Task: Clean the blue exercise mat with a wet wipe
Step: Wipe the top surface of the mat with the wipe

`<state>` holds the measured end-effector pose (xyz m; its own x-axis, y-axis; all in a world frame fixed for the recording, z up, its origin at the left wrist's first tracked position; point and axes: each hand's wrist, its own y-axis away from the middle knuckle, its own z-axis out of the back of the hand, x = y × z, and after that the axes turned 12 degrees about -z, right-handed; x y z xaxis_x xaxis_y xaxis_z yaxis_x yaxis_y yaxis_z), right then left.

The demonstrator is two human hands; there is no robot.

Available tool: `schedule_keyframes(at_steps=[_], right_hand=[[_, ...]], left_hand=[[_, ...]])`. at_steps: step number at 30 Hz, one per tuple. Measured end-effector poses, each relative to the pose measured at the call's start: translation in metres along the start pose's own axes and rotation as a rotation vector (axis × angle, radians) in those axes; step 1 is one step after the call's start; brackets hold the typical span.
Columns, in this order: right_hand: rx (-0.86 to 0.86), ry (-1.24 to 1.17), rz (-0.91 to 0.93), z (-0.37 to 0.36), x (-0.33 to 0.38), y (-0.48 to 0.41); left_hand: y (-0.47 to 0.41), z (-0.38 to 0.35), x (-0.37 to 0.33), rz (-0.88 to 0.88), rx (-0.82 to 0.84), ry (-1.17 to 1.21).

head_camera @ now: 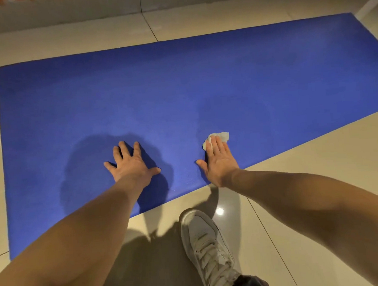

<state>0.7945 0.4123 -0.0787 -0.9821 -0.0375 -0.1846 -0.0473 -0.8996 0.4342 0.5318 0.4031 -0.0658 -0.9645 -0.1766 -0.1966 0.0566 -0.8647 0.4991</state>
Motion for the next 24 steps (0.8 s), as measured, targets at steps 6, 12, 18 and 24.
schedule_keyframes(at_steps=[6, 12, 18, 24], right_hand=[[-0.075, -0.192, 0.411, -0.028, 0.064, 0.033], [-0.076, -0.004, 0.436, -0.013, 0.025, -0.008], [-0.026, -0.041, 0.084, 0.013, 0.020, -0.027], [-0.152, -0.162, 0.507, -0.020, 0.070, -0.005]], left_hand=[[-0.002, 0.005, -0.004, 0.024, 0.007, -0.015], [-0.002, 0.002, -0.001, 0.010, -0.023, 0.000], [-0.003, 0.006, -0.003, 0.015, -0.015, 0.011], [-0.014, 0.016, -0.003, -0.004, -0.109, -0.031]])
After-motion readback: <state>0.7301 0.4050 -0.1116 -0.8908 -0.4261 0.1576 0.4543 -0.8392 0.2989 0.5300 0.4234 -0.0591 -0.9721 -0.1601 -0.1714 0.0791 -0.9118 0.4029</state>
